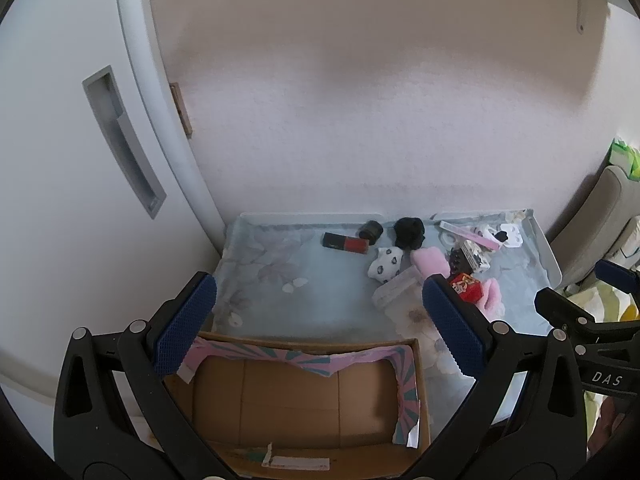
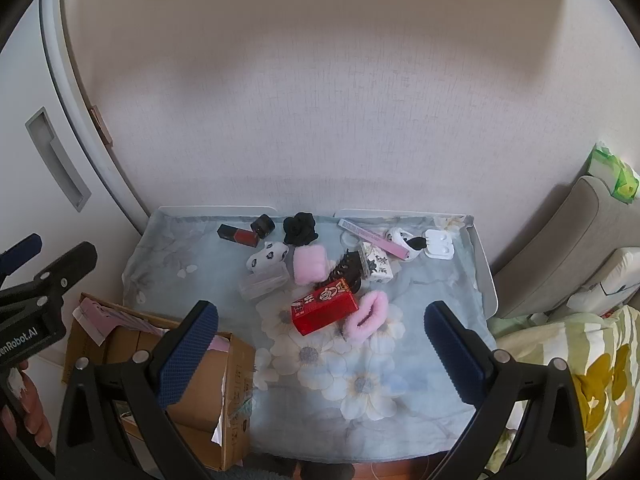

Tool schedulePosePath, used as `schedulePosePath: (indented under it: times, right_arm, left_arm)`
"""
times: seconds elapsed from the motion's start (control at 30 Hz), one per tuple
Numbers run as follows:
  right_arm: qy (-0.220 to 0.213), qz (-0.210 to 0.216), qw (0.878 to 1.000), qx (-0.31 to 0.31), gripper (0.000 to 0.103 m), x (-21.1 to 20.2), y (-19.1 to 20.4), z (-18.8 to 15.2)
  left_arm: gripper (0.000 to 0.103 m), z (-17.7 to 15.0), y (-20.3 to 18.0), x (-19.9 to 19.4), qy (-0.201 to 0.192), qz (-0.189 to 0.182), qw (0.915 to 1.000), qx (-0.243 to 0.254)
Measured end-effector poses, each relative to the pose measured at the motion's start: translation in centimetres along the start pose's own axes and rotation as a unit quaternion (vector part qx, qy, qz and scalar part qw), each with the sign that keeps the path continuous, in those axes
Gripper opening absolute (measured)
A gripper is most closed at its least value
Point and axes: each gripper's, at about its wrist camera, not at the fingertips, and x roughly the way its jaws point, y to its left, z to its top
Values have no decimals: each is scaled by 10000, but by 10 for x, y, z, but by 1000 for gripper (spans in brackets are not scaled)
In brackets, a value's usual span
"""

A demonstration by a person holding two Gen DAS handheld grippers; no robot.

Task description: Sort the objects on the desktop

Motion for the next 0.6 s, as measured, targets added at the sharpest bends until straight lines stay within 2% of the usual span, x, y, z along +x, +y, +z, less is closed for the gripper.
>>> schedulePosePath:
  times: [0.2,0.23,0.6]
  right_arm:
    - [2,-26,10000,-11,102,0,0,-1]
    - [2,-26,10000,-9,102,0,0,-1]
    - [8,-38,10000,-6,102,0,0,-2]
  left_arm:
    - [103,-2,-1,1,39,1,10000,-20]
    - [103,-2,-1,1,40,190,9997,-128]
    - [103,-3,-4,3,80,237,9996,-161]
